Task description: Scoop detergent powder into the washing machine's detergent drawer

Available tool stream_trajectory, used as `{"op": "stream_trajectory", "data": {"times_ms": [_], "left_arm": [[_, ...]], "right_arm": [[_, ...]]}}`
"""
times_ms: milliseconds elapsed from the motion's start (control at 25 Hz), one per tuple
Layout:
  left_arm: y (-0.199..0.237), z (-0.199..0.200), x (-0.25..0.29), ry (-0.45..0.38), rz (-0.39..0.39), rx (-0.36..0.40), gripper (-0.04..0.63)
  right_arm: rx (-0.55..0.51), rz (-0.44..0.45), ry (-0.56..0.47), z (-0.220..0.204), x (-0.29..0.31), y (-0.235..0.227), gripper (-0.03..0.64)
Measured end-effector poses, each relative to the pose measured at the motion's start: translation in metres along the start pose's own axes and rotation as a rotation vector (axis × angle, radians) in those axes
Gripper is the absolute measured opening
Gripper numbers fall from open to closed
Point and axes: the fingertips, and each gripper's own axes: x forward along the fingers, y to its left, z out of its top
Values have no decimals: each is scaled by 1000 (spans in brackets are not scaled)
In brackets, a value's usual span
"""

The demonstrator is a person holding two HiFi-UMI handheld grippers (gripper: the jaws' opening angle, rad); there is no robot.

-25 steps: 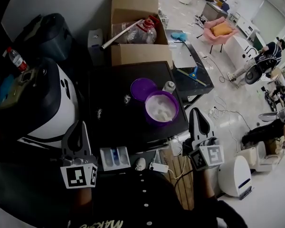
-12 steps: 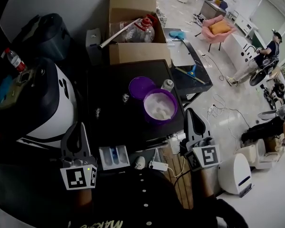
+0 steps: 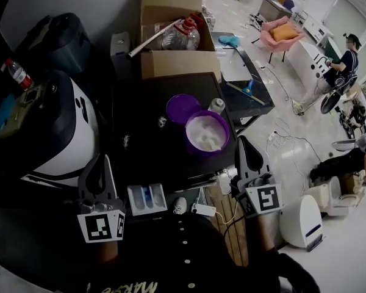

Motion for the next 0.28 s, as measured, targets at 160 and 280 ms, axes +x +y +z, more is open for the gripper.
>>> {"op": "stream_trajectory", "data": {"times_ms": [160, 280], "left_arm": [[1, -2, 1, 3, 1, 3, 14], [1, -3, 2, 2, 2, 5, 14]], "right_arm": [[-10, 7, 3, -2, 3, 2, 28], [-30, 17, 14, -6, 5, 2, 28]]}}
